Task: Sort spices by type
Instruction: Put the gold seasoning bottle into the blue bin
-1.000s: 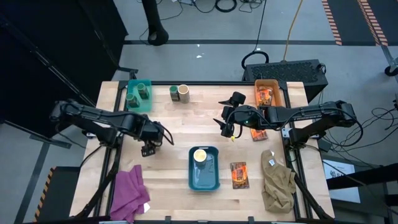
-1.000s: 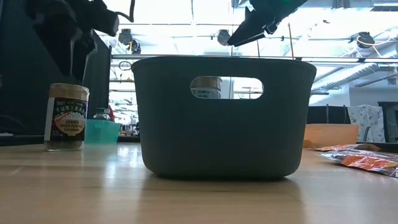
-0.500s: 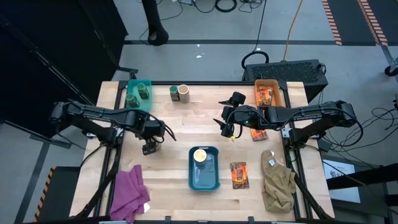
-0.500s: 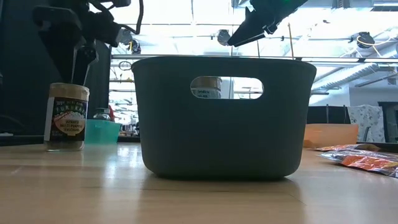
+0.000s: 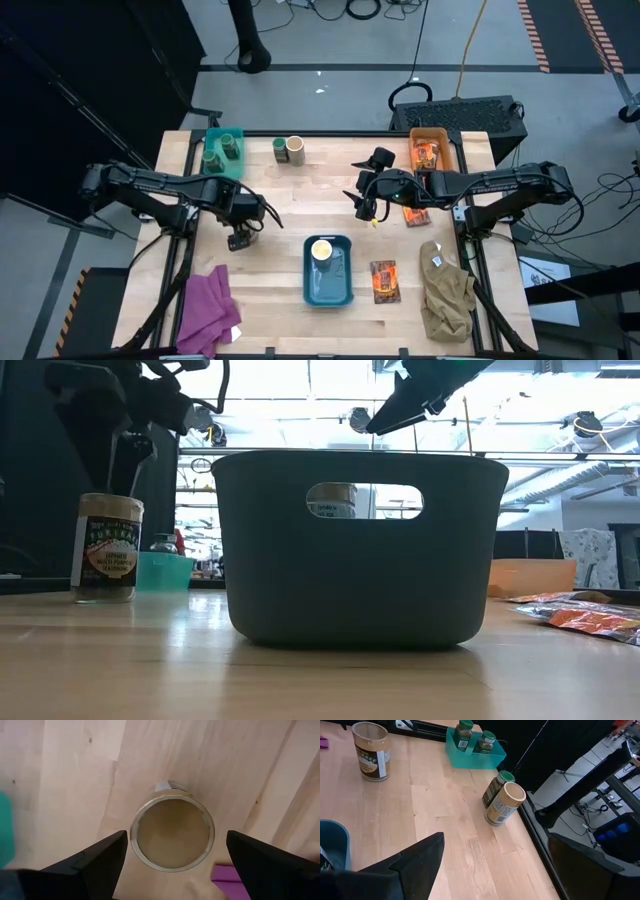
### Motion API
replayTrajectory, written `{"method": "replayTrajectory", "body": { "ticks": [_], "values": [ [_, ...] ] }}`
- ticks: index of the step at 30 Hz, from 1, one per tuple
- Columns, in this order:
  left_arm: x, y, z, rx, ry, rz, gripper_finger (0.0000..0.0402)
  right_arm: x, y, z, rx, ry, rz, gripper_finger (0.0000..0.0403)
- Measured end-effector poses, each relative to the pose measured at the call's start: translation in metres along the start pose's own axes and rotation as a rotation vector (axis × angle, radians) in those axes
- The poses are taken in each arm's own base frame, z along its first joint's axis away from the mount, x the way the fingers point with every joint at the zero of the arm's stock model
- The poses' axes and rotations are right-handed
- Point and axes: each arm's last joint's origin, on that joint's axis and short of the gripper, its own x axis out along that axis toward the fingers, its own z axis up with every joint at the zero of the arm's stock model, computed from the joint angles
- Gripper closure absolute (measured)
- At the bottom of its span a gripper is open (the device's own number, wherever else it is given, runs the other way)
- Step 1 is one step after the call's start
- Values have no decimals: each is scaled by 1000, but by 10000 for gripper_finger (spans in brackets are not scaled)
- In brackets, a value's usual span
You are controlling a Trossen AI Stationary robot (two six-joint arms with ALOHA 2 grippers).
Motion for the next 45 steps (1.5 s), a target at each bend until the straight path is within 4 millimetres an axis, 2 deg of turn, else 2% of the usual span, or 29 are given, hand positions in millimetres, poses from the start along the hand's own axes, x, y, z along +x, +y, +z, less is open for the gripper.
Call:
{"method": "replayTrajectory", "body": {
  "ticks": [25, 45],
  "values": [
    [0, 0, 3, -29, -38, 18, 56, 1, -2, 0, 7, 4, -8, 64],
    [22, -5, 14, -17, 58, 70, 56, 1, -2, -2, 0, 16, -6, 64]
  ]
}}
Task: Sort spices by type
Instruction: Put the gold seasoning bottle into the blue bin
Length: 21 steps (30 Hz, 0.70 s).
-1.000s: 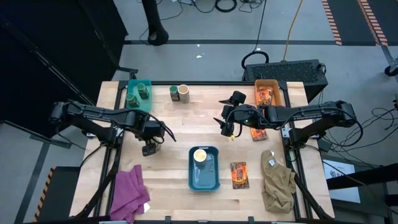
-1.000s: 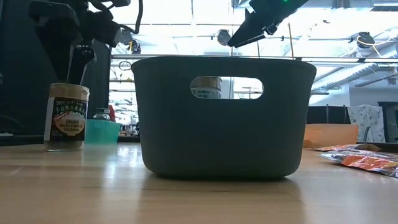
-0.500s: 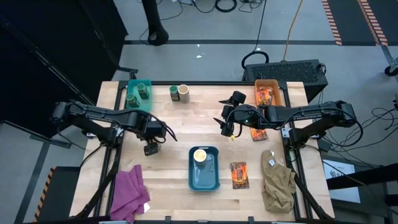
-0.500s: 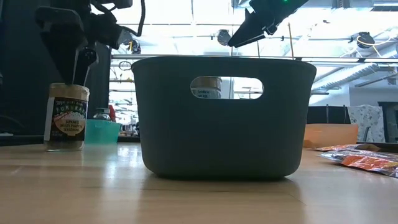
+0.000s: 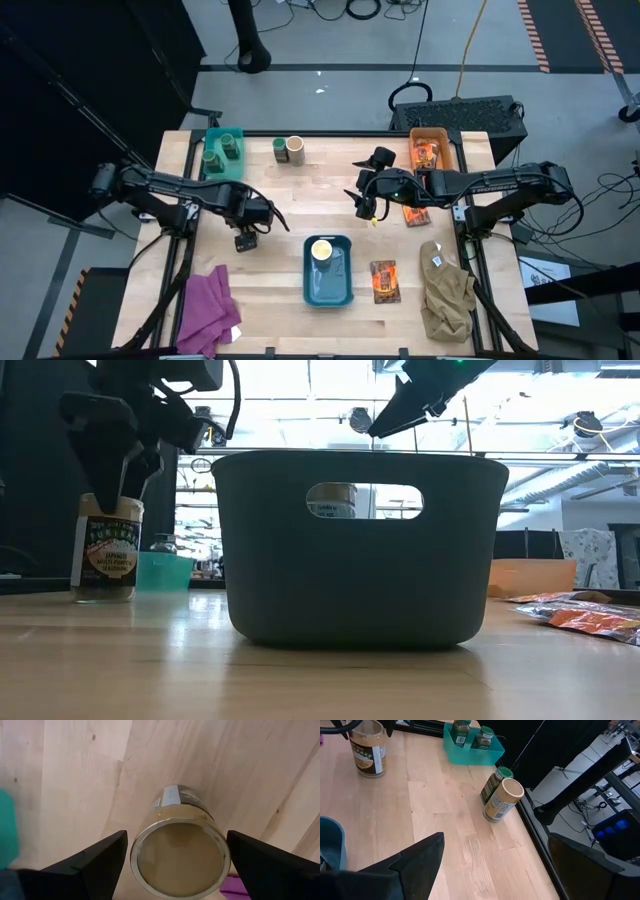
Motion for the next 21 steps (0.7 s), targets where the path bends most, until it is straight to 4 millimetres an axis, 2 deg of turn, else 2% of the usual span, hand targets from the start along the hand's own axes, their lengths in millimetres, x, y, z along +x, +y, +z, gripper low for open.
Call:
{"method": "replayTrajectory", "body": {
  "ticks": [14, 21],
  "values": [
    [0, -2, -1, -73, 0, 0, 57, 0, 0, -1, -4, 7, 1, 64],
    [0, -7, -3, -77, -2, -2, 87, 0, 0, -1, -4, 7, 1, 64]
  ]
}}
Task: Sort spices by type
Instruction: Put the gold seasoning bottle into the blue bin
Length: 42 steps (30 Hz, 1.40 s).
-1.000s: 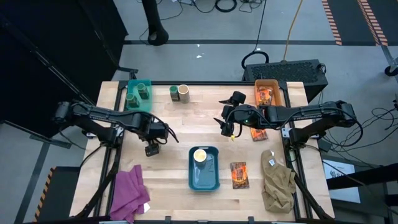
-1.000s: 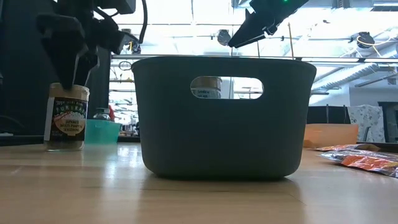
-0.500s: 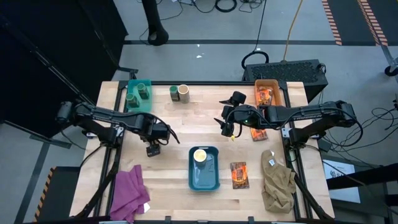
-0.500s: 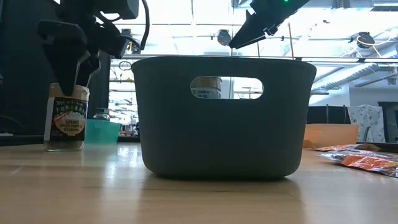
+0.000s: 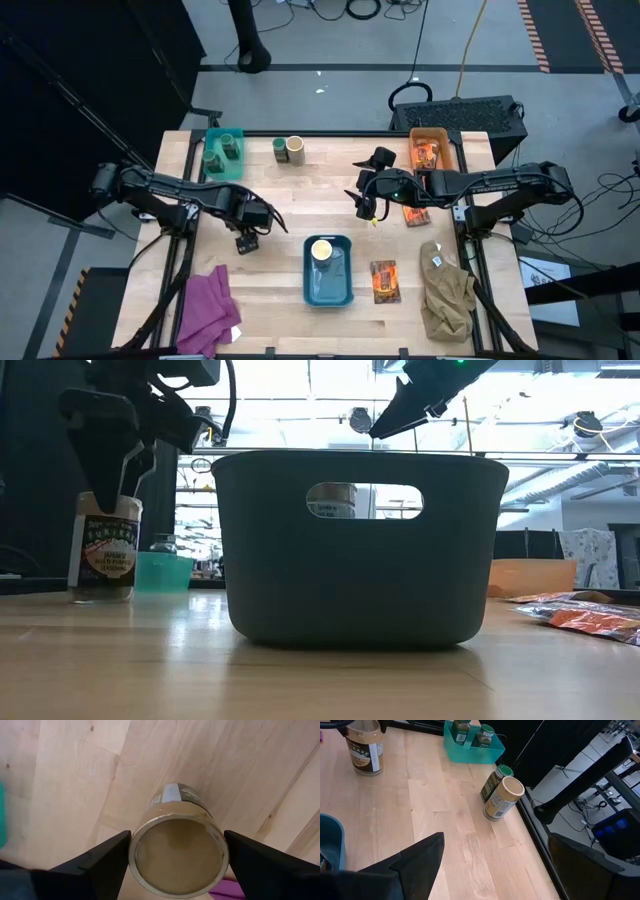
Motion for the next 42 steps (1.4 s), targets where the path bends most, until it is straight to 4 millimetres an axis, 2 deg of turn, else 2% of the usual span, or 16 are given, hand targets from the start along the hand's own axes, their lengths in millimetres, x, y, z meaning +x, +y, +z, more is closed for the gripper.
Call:
{"method": "replayTrajectory", "body": {
  "ticks": [6, 16, 22, 29, 36, 42],
  "values": [
    [0, -3, -1, 16, -16, 21, 112, 0, 0, 0, 1, 0, 0, 64],
    [-4, -11, -2, 56, -52, 7, 116, 0, 0, 0, 1, -1, 0, 64],
    [-33, -17, 1, 79, -81, -13, 117, 0, 0, 0, 4, -1, 0, 64],
    [-68, -28, 8, 137, -198, -80, 117, 0, 0, 0, 12, -1, 0, 64],
    [-81, -38, 9, 197, -270, -111, 117, 0, 0, 0, 15, 1, 0, 64],
    [-112, -51, 19, 222, -412, -247, 117, 0, 0, -3, 0, 28, -2, 64]
  ]
}}
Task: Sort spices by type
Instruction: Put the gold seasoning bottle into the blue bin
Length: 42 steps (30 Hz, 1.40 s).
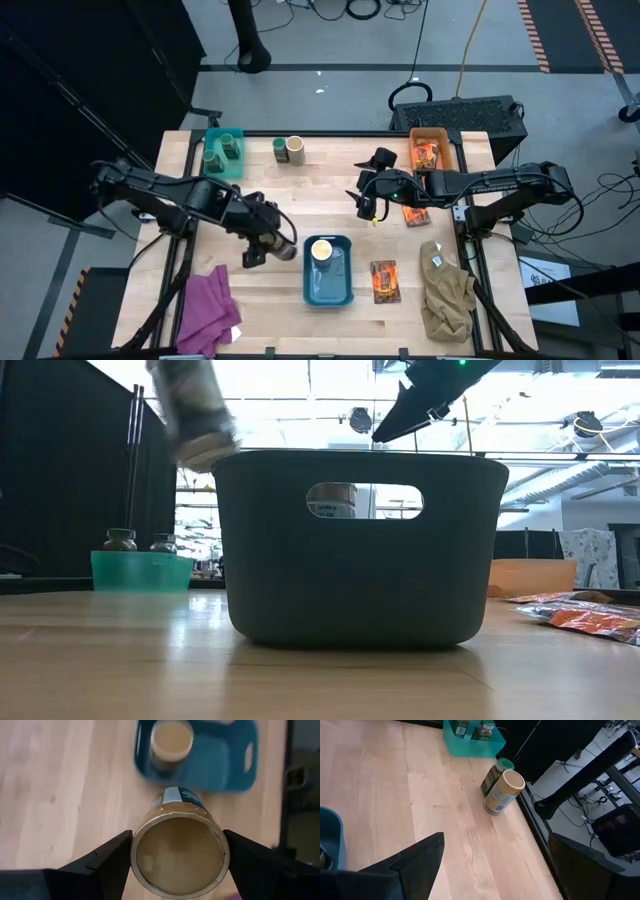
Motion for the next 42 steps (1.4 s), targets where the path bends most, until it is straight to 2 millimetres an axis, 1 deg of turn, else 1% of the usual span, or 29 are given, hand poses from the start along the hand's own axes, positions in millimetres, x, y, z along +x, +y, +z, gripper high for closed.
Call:
{"method": "replayTrajectory", "body": {
  "ticks": [4, 8, 11, 16, 19, 22, 27, 33, 36, 42],
  "values": [
    [-4, -9, 13, 54, -53, -10, 117, 0, 0, -1, -5, 10, -1, 64],
    [4, -22, 25, 117, -50, -35, 117, -4, -2, -6, -1, 52, 3, 64],
    [8, -35, 35, 172, -48, -59, 117, -14, -7, -9, 33, 85, 3, 64],
    [8, -54, 54, 225, -74, -99, 117, -33, -16, -14, 104, 113, 17, 64],
    [12, -61, 64, 249, -73, -100, 117, -40, -20, -16, 137, 131, 33, 64],
    [20, -65, 71, 252, -59, -95, 117, -43, -20, -19, 156, 154, 47, 64],
    [38, -68, 75, 260, -9, -77, 117, -41, -19, -23, 171, 201, 47, 64],
    [58, -73, 77, 209, 30, -66, 117, -41, -19, -24, 174, 213, 46, 64],
    [65, -74, 76, 194, 53, -58, 117, -41, -19, -24, 174, 212, 45, 64],
    [73, -77, 77, 180, 53, -51, 117, -41, -19, -23, 182, 203, 45, 64]
  ]
}}
